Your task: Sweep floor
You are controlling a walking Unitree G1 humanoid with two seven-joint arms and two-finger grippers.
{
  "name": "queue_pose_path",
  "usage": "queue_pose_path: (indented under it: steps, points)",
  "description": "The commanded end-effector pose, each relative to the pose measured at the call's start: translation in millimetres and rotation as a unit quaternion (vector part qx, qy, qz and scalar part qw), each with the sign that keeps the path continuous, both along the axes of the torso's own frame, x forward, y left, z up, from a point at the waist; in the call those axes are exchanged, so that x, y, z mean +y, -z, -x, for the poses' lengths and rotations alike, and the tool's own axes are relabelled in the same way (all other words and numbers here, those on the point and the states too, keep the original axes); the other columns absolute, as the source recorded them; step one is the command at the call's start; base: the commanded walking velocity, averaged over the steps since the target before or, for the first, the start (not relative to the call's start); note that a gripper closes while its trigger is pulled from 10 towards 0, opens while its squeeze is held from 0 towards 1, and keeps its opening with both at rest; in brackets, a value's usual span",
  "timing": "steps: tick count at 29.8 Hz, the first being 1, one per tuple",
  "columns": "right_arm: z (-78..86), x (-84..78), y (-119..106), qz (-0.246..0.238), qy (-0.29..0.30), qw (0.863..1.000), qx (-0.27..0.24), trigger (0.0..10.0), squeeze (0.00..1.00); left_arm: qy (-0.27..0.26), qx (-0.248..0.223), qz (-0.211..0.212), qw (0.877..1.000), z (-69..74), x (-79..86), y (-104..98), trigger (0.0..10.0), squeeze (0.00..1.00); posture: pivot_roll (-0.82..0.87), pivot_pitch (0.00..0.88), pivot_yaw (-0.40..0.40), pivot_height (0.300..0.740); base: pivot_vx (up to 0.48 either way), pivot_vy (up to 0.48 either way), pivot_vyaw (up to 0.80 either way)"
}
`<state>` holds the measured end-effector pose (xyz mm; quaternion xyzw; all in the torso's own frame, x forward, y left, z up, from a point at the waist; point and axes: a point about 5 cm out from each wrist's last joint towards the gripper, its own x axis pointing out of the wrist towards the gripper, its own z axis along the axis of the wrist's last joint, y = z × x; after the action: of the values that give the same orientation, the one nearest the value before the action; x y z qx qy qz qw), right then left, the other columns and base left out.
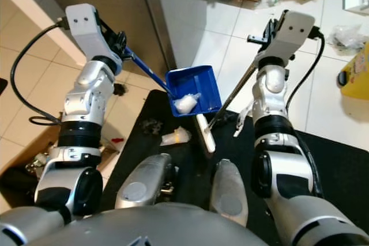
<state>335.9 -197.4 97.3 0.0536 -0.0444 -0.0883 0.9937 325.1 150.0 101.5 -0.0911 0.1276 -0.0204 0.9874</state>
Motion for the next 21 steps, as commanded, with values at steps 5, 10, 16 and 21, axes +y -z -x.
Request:
queue_pose_path:
  steps: [5,10,16,21]
  points:
    - [-3.3,2.8,-9.7,-0.004,0.000,1.000,-0.024,10.0,0.00,0.001,-0.014,0.005,1.000,-1.5,0.7,-6.0,10.0,0.00,0.19,0.000,0.023,0.740,0.000,0.439,0.00]
    - [-3.0,2.4,-9.6,-0.004,0.000,1.000,-0.025,10.0,0.00,0.001,-0.014,0.004,1.000,-1.2,0.3,-5.9,10.0,0.00,0.19,0.000,0.024,0.740,0.000,0.439,0.00]
    - [-2.8,2.2,-9.6,-0.004,0.001,1.000,-0.025,10.0,0.00,0.007,-0.016,0.000,1.000,-1.4,-1.0,-6.3,10.0,0.00,0.19,0.000,0.025,0.740,0.000,0.072,0.00]
    - [-2.8,1.3,-9.8,-0.003,0.002,1.000,-0.024,10.0,0.00,0.012,-0.017,-0.002,1.000,-1.5,-3.1,-6.4,10.0,0.00,0.18,0.000,0.024,0.740,0.000,0.000,0.00]
